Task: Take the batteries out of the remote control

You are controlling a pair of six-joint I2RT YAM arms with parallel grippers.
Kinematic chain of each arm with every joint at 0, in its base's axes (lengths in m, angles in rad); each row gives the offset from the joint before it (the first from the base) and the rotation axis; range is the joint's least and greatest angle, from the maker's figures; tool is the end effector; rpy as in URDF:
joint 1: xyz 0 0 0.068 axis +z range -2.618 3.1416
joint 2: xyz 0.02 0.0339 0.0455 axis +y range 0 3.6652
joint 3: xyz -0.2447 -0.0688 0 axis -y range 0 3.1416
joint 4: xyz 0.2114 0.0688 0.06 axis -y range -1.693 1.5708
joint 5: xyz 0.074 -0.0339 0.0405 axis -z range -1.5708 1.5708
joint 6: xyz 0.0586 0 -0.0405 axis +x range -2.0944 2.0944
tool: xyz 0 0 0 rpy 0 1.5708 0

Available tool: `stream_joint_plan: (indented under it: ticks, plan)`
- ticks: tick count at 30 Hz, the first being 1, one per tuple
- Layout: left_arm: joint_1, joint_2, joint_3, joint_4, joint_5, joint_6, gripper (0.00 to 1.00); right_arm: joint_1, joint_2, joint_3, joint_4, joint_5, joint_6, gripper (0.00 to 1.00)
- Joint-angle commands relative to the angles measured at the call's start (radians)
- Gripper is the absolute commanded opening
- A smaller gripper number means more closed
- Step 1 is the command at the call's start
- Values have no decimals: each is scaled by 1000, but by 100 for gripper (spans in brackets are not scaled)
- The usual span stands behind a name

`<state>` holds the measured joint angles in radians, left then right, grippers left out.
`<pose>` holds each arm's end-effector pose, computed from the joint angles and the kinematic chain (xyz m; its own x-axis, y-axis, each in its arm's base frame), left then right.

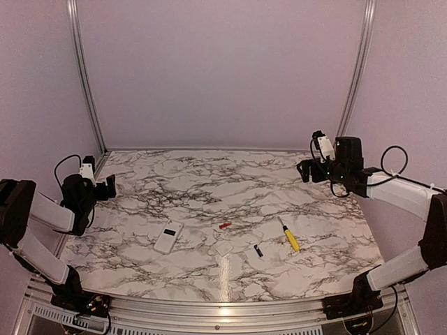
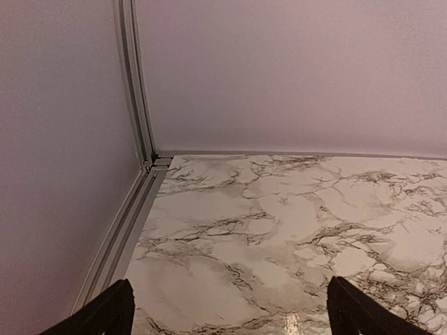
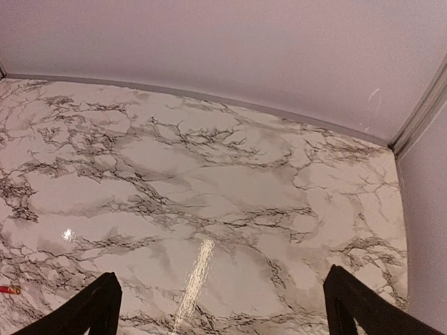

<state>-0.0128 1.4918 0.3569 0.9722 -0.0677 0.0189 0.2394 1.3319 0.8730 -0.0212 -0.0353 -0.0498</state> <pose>0.2751 0.0004 0.1697 -0.1630 0.0209 -0.9864 -0.0509 0.9983 0.0296 0.2869 0.0721 0.2502 -0.4348 -0.1573 -0.8867 -0.2894 0.9568 -0.0279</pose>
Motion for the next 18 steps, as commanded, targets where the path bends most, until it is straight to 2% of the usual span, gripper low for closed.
stream_joint_plan:
  ticks: [1,2,8,15,18]
  plan:
    - [7,22,-76,198,24,-10,99,-9,21,32,12,56,8,99]
    - [7,42,-102,275,27,-10,99,-9,28,29,12,73,-12,99]
    - [7,40,-95,254,-33,-43,99,-11,52,16,12,90,-80,99]
    - [7,39,-93,252,-35,-44,99,-20,44,-126,237,81,-180,99]
    - [7,39,-93,253,-35,-43,99,-101,56,-178,346,-40,-131,99]
